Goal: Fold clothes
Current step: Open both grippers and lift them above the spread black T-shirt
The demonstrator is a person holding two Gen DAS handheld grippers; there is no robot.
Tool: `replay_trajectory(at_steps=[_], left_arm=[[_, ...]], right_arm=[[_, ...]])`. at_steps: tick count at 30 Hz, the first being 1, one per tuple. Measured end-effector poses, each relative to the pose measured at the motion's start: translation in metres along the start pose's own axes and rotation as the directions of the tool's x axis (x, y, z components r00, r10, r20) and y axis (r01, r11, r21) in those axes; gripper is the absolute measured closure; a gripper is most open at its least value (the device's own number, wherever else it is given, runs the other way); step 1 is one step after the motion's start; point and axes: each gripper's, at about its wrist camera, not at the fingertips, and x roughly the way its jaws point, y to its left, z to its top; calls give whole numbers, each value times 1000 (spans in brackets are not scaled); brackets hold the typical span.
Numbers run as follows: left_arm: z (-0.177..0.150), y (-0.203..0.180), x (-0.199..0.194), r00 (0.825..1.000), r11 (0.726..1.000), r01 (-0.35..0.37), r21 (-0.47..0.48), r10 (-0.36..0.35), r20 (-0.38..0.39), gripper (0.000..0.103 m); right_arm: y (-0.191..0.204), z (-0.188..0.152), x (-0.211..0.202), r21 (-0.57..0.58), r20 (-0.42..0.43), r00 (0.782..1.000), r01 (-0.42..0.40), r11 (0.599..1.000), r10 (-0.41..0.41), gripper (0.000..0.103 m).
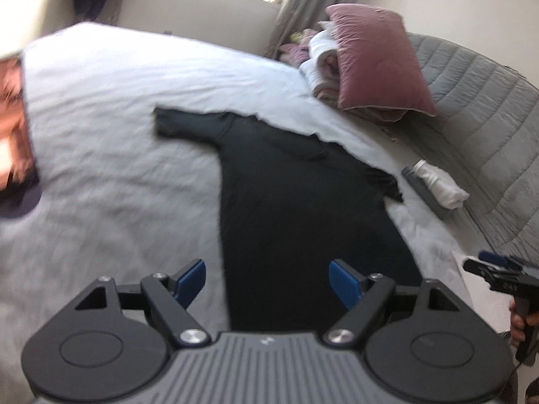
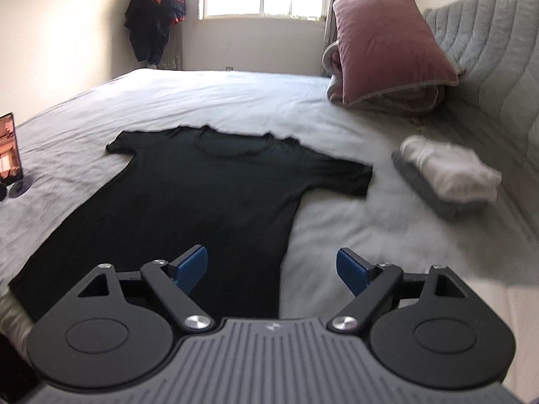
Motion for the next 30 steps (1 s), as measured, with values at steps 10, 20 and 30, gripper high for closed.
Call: replay_trajectory(at_steps=[10,20,30], left_arm=[[-15,12,13,999,998,-35,-59,36,13,21],[35,-60,73,998,998,-20,61,17,53,21],[79,-142,179,1000,979,10,201,-15,24,21]], right_arm=[[-12,-32,8,56,-65,998,24,998,-21,16],[-44,14,58,90,-36,999,13,996,-10,15],[-94,53,140,211,-39,999,-1,977,10,15]])
